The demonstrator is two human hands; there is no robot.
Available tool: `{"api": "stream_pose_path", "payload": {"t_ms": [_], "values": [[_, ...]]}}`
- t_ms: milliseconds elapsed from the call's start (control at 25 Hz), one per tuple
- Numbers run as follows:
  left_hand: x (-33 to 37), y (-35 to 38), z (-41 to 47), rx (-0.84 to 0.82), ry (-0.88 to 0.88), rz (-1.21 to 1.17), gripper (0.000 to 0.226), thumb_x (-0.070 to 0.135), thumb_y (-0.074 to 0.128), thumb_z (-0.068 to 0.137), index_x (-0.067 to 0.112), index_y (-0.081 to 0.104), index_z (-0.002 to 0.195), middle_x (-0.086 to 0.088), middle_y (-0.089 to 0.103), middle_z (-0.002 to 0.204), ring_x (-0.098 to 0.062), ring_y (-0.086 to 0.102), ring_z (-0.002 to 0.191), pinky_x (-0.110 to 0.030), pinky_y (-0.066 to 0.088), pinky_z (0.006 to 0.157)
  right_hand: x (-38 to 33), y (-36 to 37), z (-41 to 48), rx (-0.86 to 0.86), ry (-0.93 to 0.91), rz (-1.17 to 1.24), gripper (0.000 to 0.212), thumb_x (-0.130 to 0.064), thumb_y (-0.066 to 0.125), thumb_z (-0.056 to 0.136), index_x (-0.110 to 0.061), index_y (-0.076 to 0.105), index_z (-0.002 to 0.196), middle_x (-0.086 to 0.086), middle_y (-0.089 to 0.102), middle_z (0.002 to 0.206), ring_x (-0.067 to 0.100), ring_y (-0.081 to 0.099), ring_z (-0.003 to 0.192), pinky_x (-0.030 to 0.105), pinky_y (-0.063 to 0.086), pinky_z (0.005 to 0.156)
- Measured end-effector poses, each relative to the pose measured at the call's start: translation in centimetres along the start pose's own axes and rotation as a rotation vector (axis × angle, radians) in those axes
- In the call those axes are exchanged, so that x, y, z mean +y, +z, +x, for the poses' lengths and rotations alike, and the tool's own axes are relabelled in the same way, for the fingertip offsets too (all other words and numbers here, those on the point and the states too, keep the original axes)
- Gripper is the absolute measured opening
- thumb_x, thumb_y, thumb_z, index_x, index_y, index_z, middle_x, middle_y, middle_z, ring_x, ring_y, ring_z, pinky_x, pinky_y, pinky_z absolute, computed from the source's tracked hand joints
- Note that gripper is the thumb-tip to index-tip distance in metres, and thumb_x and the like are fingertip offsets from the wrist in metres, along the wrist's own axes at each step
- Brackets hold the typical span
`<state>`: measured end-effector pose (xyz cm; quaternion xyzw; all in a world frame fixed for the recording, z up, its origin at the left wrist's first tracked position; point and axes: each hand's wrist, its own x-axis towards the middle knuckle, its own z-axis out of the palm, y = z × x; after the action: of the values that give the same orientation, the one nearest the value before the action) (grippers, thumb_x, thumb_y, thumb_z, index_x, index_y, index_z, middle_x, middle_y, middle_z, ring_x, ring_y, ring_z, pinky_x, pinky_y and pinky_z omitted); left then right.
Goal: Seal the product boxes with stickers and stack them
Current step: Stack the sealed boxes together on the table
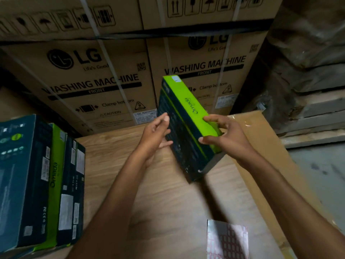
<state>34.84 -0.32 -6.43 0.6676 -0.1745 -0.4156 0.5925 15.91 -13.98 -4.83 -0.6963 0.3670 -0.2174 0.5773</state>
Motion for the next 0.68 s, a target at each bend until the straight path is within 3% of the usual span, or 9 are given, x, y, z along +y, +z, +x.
{"api": "stream_pose_path", "payload": {"t_ms": [80, 200, 320, 400, 520, 680], "values": [[2.1, -0.4, -0.7, 0.019, -0.053, -0.04, 0.05, 0.062, 0.046, 0.103, 0.036, 0.054, 0.145, 0.009, 0.064, 0.137, -0.027, 0.06, 0.13, -0.043, 0.06, 0.085, -0.3, 2.0, -0.5, -0.099, -0.03, 0.074, 0.03, -0.001, 0.075, 0.09, -0.021, 0.074, 0.112, -0.005, 0.074, 0.113, 0.0, 0.067, 0.096, 0.019, 0.05, 0.085], [3.0, -1.8, -2.1, 0.104, -0.072, 0.073, 0.055, 0.074, 0.054, 0.093, 0.04, 0.06, 0.136, 0.013, 0.071, 0.128, -0.022, 0.068, 0.119, -0.045, 0.057, 0.089, 1.1, 4.8, -1.0, -0.229, -0.01, 0.165, 0.034, 0.009, 0.056, 0.099, -0.016, 0.073, 0.115, 0.002, 0.076, 0.113, 0.006, 0.069, 0.101, 0.019, 0.054, 0.085], [1.9, -3.3, -2.7, 0.232, -0.048, 0.133, 0.052, 0.061, 0.074, 0.088, 0.036, 0.059, 0.131, 0.012, 0.075, 0.116, -0.011, 0.073, 0.101, -0.038, 0.056, 0.081, 3.0, 7.1, -1.5, -0.312, 0.035, 0.155, 0.038, 0.019, 0.049, 0.098, -0.002, 0.068, 0.123, 0.006, 0.073, 0.116, -0.004, 0.069, 0.099, 0.014, 0.052, 0.088], [0.5, -4.2, -2.5, 0.294, -0.004, 0.097, 0.053, 0.036, 0.084, 0.087, 0.024, 0.058, 0.132, 0.005, 0.076, 0.114, -0.009, 0.075, 0.093, -0.03, 0.059, 0.071, 4.3, 8.0, -1.2, -0.275, 0.046, 0.119, 0.04, 0.021, 0.053, 0.095, -0.006, 0.071, 0.118, 0.006, 0.073, 0.114, 0.001, 0.069, 0.1, 0.018, 0.05, 0.092], [-1.5, -5.4, -2.5, 0.381, 0.002, 0.084, 0.042, 0.017, 0.081, 0.086, 0.019, 0.059, 0.123, 0.0, 0.077, 0.106, -0.01, 0.074, 0.081, -0.026, 0.057, 0.061, 6.5, 8.1, 0.7, -0.123, 0.094, -0.038, 0.032, 0.002, 0.071, 0.093, -0.021, 0.072, 0.115, 0.002, 0.071, 0.122, 0.016, 0.062, 0.12, 0.031, 0.046, 0.104], [-3.1, -6.9, -2.4, 0.383, -0.035, 0.037, 0.035, 0.035, 0.075, 0.081, 0.025, 0.069, 0.113, 0.0, 0.078, 0.09, -0.019, 0.069, 0.07, -0.026, 0.044, 0.054, 7.7, 5.9, 2.6, -0.057, 0.305, -0.108, 0.06, -0.038, 0.08, 0.09, -0.03, 0.053, 0.144, -0.003, 0.057, 0.139, 0.016, 0.055, 0.127, 0.033, 0.045, 0.105]]}}
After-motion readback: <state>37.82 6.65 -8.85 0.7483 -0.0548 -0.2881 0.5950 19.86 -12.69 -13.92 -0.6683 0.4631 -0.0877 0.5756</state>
